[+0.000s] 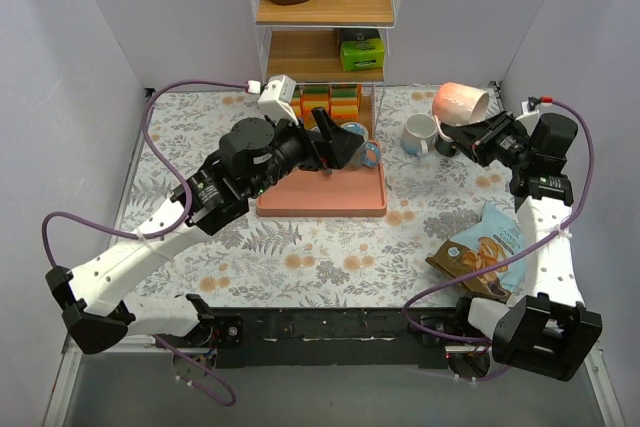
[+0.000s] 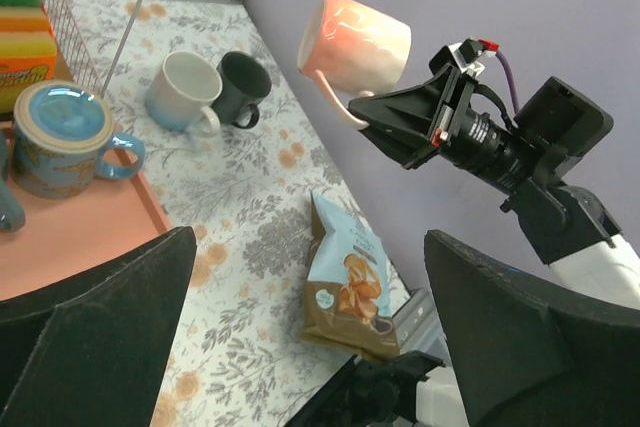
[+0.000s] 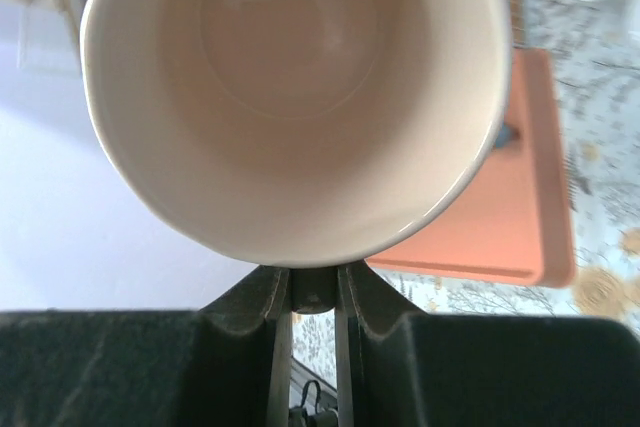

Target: Turn the mug right side up

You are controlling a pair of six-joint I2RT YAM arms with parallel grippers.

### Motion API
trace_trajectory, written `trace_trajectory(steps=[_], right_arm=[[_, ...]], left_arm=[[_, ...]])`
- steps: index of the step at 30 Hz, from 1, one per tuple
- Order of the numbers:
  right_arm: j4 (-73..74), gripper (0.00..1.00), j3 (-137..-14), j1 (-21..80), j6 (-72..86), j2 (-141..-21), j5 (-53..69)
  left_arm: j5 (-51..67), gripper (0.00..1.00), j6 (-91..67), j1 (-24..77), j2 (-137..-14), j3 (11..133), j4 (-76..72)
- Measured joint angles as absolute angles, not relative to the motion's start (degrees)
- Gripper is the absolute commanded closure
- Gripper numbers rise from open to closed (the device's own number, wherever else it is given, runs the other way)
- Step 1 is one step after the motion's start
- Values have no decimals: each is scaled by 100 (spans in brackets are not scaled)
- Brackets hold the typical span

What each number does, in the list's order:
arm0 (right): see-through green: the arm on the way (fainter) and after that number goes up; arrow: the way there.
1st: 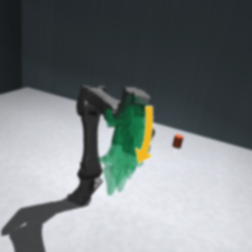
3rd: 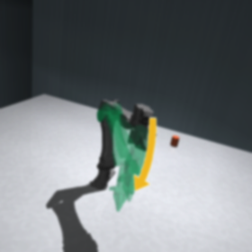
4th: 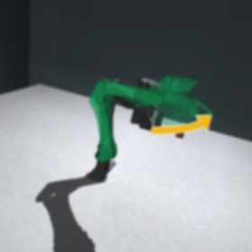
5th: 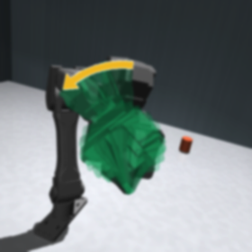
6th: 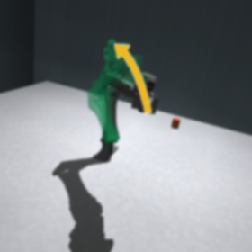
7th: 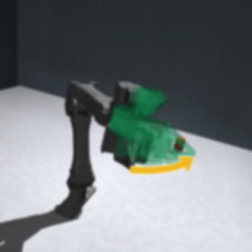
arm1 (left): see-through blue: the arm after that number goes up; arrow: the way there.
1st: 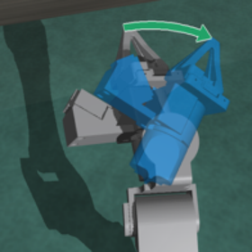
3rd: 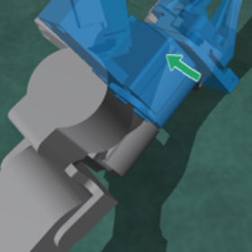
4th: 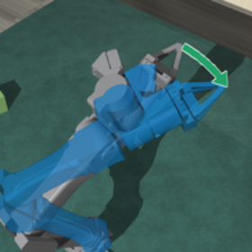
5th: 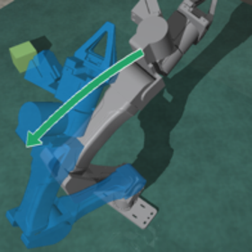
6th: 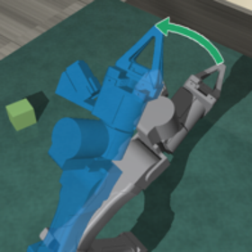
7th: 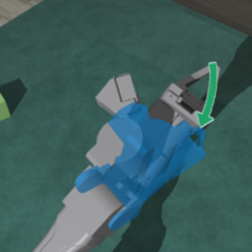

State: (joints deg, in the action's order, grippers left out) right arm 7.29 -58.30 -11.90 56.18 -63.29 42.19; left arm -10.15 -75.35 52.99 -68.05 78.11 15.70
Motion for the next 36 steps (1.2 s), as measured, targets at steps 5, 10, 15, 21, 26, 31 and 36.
trace_trajectory(steps=[5, 10, 15, 21, 26, 31, 36], right_arm=[[1492, 99, -5537, -1627, 5470, -6381, 3518], [2508, 99, -5854, -1883, 4759, -6716, 2462], [3288, 99, -6560, -1942, 3813, -7225, 1426], [3667, 99, -7142, -1900, 2698, -7780, 460], [3905, 99, -7334, -1726, 2097, -8217, -150], [3920, 99, -7472, -1562, 1625, -8757, -482], [3852, 99, -7693, -1562, 1374, -9238, -532]], left_arm=[[-1031, 2, -7467, 5297, -6967, 8075, 2314], [-819, 2, -7461, 5181, -7032, 8134, 2845], [-528, 2, -7461, 5024, -7107, 8147, 3022], [-296, 2, -7463, 4873, -7135, 8084, 3000], [-158, 2, -7474, 4762, -7271, 8049, 3002], [-93, 2, -7474, 4692, -7426, 8029, 3044], [-84, 2, -7491, 4646, -7424, 8003, 3096]])
